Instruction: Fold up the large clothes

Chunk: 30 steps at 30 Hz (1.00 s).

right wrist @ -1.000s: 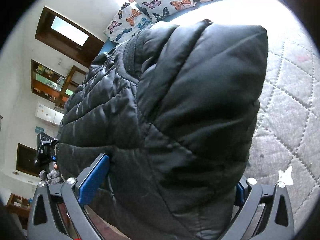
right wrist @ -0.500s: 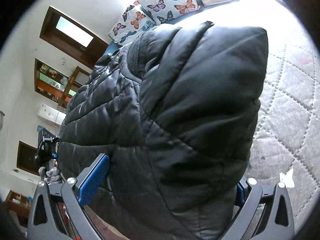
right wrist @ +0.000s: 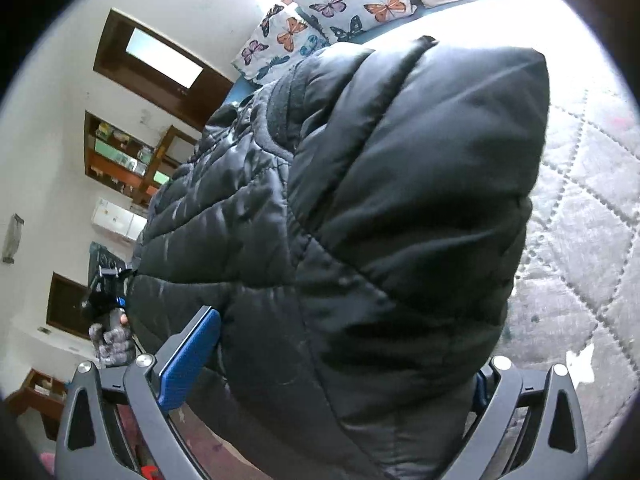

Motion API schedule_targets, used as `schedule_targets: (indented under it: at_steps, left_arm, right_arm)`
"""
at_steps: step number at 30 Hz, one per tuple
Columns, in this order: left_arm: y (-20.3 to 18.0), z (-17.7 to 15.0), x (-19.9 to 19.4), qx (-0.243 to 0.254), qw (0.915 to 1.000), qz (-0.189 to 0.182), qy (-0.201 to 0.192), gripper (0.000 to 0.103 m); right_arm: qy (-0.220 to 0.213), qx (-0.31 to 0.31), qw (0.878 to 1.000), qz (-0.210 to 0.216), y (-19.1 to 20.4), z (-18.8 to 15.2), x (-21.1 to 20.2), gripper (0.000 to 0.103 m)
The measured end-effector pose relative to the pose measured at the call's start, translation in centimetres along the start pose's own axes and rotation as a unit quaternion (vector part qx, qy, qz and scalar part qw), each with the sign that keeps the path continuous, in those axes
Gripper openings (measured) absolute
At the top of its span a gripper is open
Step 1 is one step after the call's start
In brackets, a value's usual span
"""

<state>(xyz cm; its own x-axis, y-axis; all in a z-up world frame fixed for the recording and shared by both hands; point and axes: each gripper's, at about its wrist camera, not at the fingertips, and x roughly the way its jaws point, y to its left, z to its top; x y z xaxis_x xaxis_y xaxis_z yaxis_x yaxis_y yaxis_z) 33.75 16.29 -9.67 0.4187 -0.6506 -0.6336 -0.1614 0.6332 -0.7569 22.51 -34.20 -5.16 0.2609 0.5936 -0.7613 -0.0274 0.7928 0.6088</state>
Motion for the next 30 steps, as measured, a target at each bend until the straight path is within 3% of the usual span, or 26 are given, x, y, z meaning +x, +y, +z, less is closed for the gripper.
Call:
schedule_targets:
  at_steps: [8, 12, 16, 22, 23, 27, 30]
  left_arm:
    - [-0.3, 0.5, 0.5, -0.033, 0.9988, -0.036, 0.005, 0.098]
    - [-1.7, 0.4, 0.4, -0.005, 0.9996, -0.028, -0.002, 0.096]
    - [-1.7, 0.7, 1.5, -0.009, 0.9999, -0.004, 0.009, 0.095]
    - [-2.1, 1.4, 2.0, -0.014, 0.9999, 0.002, 0.008, 0.093]
    - [-2.1, 0.9, 1.8, -0.013, 0.9999, 0.003, 0.007, 0.090]
    - [-3.7, -0.3, 0.6, 0.014, 0.9998, 0.010, -0.009, 0.079]
    - [-4.4, -0.4, 0.5, 0.026, 0.9996, 0.013, -0.003, 0.079]
  right_arm:
    - [-0.005, 0.003, 1.000, 0.025, -0.4, 0.1, -0.1, 0.103]
    - [-0.011, 0.007, 0.999, 0.048, -0.9, -0.1, -0.6, 0.103]
    - [-0.001, 0.006, 0.999, 0.046, -1.2, 0.1, -0.1, 0.103]
    - [-0.008, 0.017, 0.998, 0.057, -1.7, 0.4, -0.2, 0.102]
    - [-0.008, 0.019, 0.998, 0.055, -1.8, 0.2, -0.4, 0.100]
    - [-0.018, 0.016, 0.998, 0.064, -1.7, -0.6, -2.2, 0.073]
    - [-0.010, 0.001, 0.998, 0.069, -0.9, -0.9, -2.6, 0.066]
